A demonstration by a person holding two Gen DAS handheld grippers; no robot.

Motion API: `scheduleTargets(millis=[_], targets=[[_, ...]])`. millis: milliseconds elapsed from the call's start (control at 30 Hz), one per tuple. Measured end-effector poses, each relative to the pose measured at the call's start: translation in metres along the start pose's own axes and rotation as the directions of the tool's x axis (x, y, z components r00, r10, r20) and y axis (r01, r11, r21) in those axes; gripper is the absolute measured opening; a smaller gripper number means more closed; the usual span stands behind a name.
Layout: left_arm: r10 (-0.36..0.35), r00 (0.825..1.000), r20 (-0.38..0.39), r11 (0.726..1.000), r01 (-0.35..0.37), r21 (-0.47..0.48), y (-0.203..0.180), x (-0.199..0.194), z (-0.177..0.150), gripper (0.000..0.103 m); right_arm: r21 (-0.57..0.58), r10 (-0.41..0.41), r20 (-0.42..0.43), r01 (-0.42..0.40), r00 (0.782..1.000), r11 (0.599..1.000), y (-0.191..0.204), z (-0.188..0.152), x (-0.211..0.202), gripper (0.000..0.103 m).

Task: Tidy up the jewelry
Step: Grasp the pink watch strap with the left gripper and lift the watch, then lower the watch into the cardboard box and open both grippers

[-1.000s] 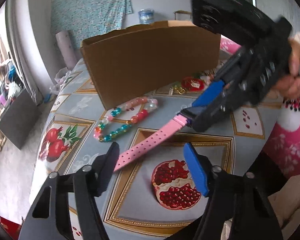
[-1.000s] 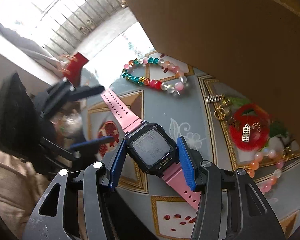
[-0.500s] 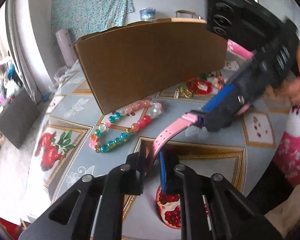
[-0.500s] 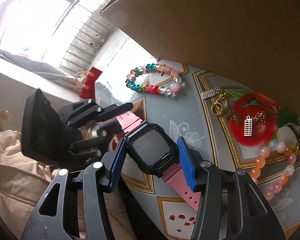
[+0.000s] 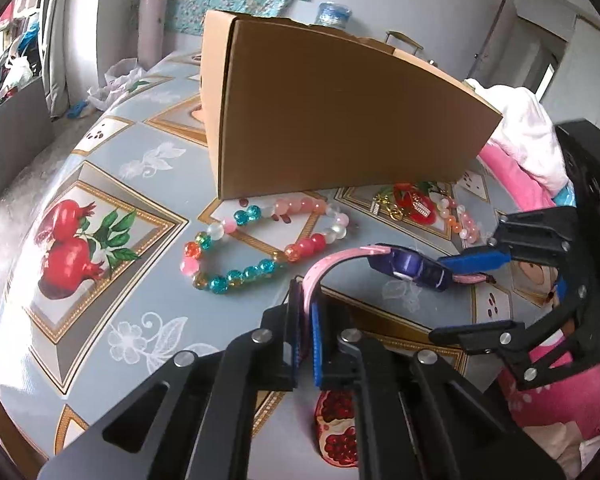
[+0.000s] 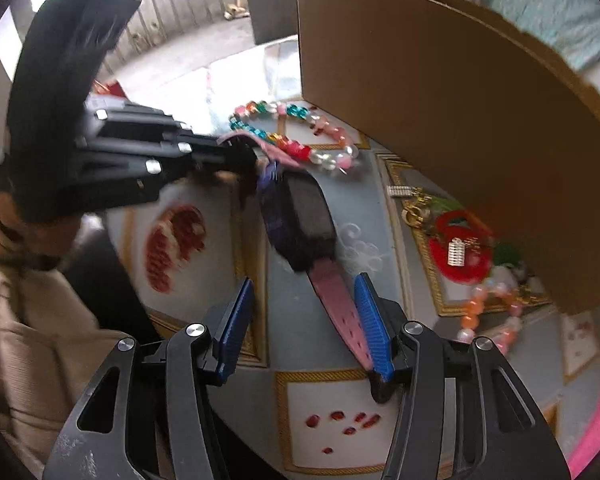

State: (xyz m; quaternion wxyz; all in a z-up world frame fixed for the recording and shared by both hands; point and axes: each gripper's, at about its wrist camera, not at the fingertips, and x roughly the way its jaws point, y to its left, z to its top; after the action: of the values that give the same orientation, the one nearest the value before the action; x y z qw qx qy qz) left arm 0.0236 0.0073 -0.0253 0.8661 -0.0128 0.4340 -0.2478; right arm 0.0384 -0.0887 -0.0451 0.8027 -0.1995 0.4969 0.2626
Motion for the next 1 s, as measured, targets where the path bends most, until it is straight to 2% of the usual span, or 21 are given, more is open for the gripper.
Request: scheduleTargets(millis=[67,167,233,367,500,600,633,733,767,800,833,900,933,1000], targets=[[0.005,1.000,0.003,1.000,-0.005,0.001,0.001,-0.002,-0.001,0.004,0.032,-0.024,0.016,0.023,1.000,0.999,0.000,-0.009,-0.004,0.040],[0.020,1.000,0.011,1.000,-0.020,0.007,0.001,-0.002,-0.005,0.004,0.089,-0.068,0.042,0.064,0.997,0.994,-0.009,-0.022,-0.018,0.021],[0.037,0.999,0.017,0.999,-0.037,0.015,0.000,-0.001,-0.006,0.004,0.131,-0.124,0.056,0.116,0.991,0.985,-0.015,-0.031,-0.026,0.008],[0.068,0.997,0.024,0.997,-0.069,0.043,-0.009,-0.003,-0.007,0.004,0.207,-0.182,0.109,0.157,0.977,0.966,-0.017,-0.046,-0.044,0.001],[0.070,0.994,0.082,0.995,-0.076,0.071,-0.022,-0.030,0.002,0.004,0.255,-0.234,0.180,0.185,0.955,0.949,-0.015,-0.046,-0.080,0.001],[0.053,0.982,0.184,0.993,-0.071,0.097,-0.036,-0.071,0.026,0.004,0.263,-0.292,0.262,0.223,0.920,0.939,-0.008,-0.041,-0.126,0.001],[0.049,0.975,0.219,0.991,-0.075,0.110,-0.040,-0.083,0.034,0.004,0.257,-0.319,0.307,0.245,0.897,0.935,-0.007,-0.035,-0.150,0.001],[0.025,0.943,0.331,0.984,-0.081,0.157,-0.053,-0.115,0.072,0.004,0.245,-0.369,0.392,0.291,0.842,0.925,-0.014,-0.014,-0.193,0.001],[0.014,0.934,0.358,0.981,-0.082,0.175,-0.056,-0.121,0.087,0.004,0.245,-0.377,0.416,0.297,0.827,0.923,-0.024,-0.004,-0.206,0.001],[0.009,0.927,0.374,0.979,-0.084,0.186,-0.059,-0.123,0.099,0.004,0.248,-0.379,0.426,0.297,0.821,0.922,-0.035,0.005,-0.216,0.001],[0.008,0.921,0.390,0.975,-0.094,0.201,-0.061,-0.123,0.120,0.003,0.247,-0.372,0.425,0.289,0.825,0.925,-0.048,0.019,-0.216,0.001],[0.005,0.924,0.384,0.971,-0.095,0.218,-0.062,-0.112,0.150,0.003,0.242,-0.345,0.400,0.265,0.849,0.933,-0.078,0.044,-0.207,0.001],[0.005,0.936,0.352,0.973,-0.086,0.213,-0.059,-0.099,0.169,0.003,0.240,-0.305,0.357,0.229,0.883,0.943,-0.100,0.058,-0.199,0.001],[0.025,0.970,0.243,0.976,-0.076,0.202,-0.050,-0.062,0.204,0.003,0.257,-0.225,0.269,0.155,0.937,0.954,-0.138,0.078,-0.173,0.001]])
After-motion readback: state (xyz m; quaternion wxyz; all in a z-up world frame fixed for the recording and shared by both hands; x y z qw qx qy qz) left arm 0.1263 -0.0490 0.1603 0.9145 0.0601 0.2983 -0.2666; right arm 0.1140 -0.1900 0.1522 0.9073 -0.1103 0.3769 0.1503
